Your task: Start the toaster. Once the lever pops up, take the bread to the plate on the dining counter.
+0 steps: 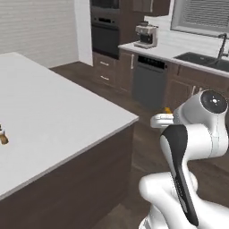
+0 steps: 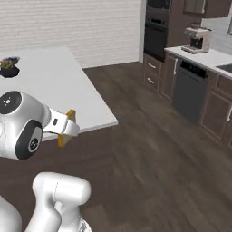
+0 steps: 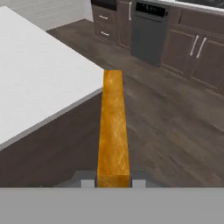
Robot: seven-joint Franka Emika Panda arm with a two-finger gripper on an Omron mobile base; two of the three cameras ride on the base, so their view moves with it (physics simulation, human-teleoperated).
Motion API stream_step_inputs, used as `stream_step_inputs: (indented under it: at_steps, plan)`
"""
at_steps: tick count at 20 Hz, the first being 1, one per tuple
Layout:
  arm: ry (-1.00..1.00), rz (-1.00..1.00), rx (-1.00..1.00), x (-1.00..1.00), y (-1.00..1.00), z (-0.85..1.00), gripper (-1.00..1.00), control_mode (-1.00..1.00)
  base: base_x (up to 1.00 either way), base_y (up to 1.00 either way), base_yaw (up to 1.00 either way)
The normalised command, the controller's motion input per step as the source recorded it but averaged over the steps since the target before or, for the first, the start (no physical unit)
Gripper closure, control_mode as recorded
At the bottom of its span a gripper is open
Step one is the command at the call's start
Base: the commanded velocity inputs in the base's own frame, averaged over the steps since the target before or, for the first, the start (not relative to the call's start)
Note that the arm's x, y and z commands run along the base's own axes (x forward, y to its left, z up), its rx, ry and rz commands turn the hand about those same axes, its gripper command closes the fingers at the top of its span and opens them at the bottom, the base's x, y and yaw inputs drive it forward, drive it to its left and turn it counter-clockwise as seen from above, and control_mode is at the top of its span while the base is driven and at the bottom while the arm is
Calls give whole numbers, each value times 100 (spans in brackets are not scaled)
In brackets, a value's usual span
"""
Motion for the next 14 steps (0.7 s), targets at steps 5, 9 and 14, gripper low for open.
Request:
stream_step_inputs:
  at_steps: [5,9,14]
  plan:
    - [0,0,0,0,0,0,100,100,4,19,77]
    - [0,0,0,0,0,0,100,100,0,52,47]
    - [0,0,0,0,0,0,100,100,0,93,11]
